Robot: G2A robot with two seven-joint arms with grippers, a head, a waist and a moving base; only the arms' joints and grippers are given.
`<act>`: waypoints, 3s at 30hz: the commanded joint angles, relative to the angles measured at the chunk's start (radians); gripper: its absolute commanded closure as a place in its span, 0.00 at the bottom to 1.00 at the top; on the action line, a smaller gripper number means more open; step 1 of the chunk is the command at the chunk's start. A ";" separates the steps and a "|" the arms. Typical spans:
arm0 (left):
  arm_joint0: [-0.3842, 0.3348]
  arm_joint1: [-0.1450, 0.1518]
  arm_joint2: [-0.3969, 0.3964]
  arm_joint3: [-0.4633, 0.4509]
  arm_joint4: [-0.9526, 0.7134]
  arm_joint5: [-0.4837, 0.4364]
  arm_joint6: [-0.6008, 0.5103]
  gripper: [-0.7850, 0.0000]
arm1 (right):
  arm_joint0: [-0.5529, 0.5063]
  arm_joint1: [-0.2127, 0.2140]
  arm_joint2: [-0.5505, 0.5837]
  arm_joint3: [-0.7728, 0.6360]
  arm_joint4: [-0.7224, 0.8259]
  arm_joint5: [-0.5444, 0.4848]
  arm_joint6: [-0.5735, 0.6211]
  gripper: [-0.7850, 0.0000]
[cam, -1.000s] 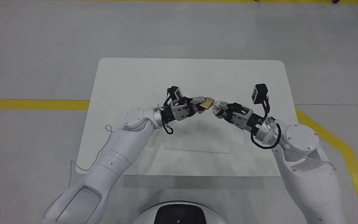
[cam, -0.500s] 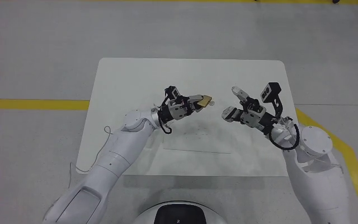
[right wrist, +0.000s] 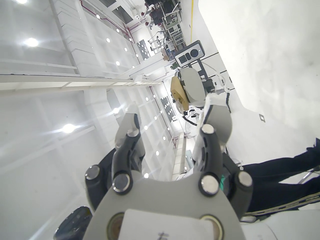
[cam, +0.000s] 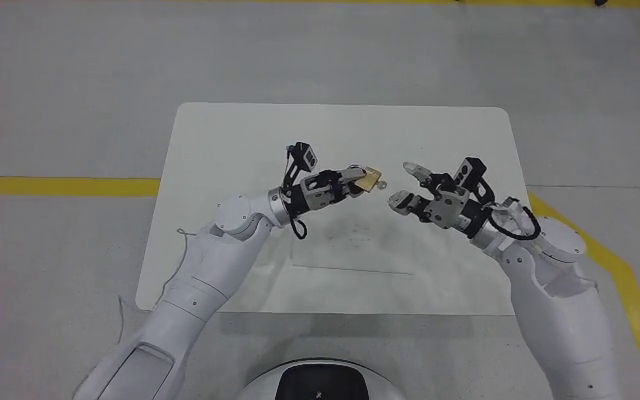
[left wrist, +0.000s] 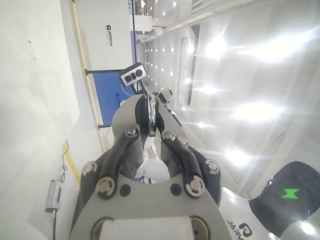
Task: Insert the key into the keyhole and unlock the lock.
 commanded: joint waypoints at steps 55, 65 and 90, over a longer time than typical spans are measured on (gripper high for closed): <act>0.104 0.040 -0.063 -0.159 0.159 -0.087 0.041 1.00 | 0.109 -0.029 -0.131 0.137 0.477 0.243 -0.126 1.00; 0.121 0.048 -0.087 -0.147 0.141 -0.121 0.033 1.00 | 0.115 -0.027 -0.123 0.118 0.483 0.265 -0.163 0.78; 0.192 0.075 -0.150 -0.217 0.236 -0.096 0.082 1.00 | 0.106 -0.022 -0.108 0.106 0.417 0.231 -0.183 0.00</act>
